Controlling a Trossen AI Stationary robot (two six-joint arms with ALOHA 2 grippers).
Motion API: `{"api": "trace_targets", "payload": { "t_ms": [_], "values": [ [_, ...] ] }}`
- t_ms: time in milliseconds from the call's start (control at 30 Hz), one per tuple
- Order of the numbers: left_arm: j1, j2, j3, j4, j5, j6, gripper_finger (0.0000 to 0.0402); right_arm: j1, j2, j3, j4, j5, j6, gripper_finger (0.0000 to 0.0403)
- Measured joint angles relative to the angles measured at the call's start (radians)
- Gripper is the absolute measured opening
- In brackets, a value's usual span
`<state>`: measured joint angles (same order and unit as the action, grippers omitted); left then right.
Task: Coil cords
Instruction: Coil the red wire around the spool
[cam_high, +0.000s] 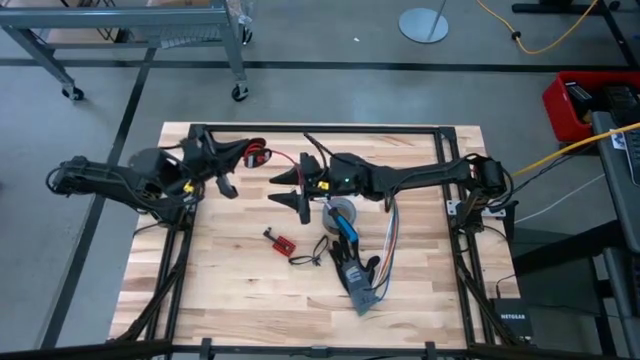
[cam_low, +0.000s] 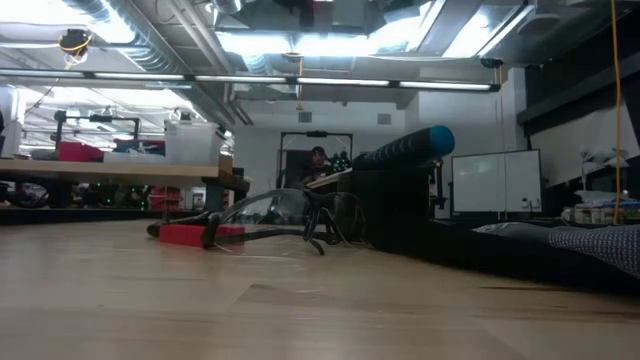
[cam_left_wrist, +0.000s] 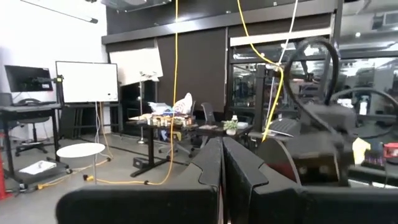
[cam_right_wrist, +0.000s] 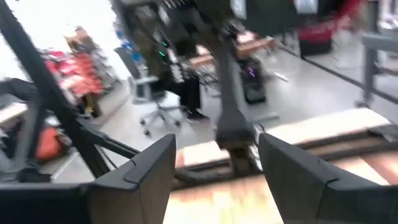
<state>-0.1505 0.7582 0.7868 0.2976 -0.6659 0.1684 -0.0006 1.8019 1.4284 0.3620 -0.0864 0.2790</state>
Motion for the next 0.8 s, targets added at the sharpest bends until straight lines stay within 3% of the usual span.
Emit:
{"api": "trace_targets", "payload": {
  "t_ms": [400, 567, 633, 800],
  "values": [
    [0.000, -0.035, 0.000, 0.029, 0.005, 0.041, 0.0000, 0.000, 0.003, -0.001, -0.495, 0.282, -0.007, 0.0234],
    [-0.018, -0.044, 0.000, 0.013, 0.032, 0.041, 0.0000, -0.002, 0.003, -0.001, -0.560, 0.452, -0.055, 0.0234],
    [-0.035, -0.049, 0.000, -0.032, 0.037, 0.023, 0.0000, -0.012, 0.001, -0.001, -0.554, 0.448, -0.073, 0.0234],
    [-0.082, -0.077, 0.000, -0.205, 0.038, -0.088, 0.0000, -0.055, -0.043, -0.001, -0.541, 0.305, -0.083, 0.0234]
  ]
}}
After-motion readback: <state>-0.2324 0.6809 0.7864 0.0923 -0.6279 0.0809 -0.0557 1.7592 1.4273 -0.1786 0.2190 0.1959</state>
